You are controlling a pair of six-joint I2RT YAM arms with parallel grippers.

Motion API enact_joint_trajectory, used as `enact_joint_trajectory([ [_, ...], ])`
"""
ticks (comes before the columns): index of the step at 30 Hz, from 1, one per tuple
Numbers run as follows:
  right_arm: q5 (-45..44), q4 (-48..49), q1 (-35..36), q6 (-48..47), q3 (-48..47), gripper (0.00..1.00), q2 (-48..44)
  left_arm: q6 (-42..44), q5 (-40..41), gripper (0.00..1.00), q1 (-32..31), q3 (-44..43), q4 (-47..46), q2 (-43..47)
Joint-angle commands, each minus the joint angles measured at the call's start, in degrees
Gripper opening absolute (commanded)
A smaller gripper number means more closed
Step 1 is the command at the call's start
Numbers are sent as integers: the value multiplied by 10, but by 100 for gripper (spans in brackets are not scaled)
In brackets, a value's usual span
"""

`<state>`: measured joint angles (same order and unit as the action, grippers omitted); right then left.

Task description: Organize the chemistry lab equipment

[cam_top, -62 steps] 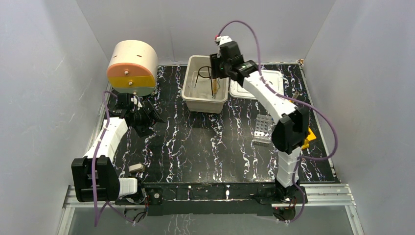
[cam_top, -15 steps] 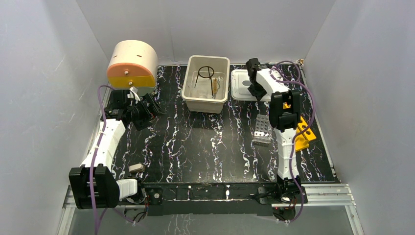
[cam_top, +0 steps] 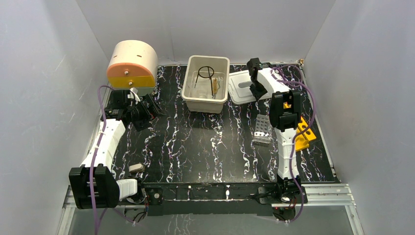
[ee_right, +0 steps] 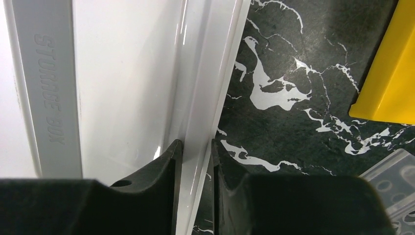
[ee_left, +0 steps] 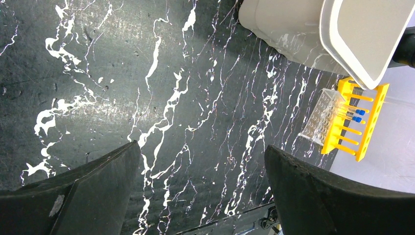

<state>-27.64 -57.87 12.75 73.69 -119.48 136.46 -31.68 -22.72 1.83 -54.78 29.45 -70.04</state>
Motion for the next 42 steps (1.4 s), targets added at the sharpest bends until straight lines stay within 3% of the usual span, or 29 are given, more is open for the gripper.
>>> enact_joint_trajectory([
  [1, -25, -17, -4, 5, -30, 23, 6, 8, -12, 98, 1, -5, 11, 11],
  [11, -90, -10, -4, -37, -38, 21, -40, 13, -17, 98, 2, -9, 10, 7],
  [21, -178, 57, -4, -120, 40, 18, -123, 18, -23, 98, 2, -13, 9, -1],
  [42, -205, 176, -12, -237, 128, 13, -210, 18, -37, 98, 0, -21, 11, 5],
])
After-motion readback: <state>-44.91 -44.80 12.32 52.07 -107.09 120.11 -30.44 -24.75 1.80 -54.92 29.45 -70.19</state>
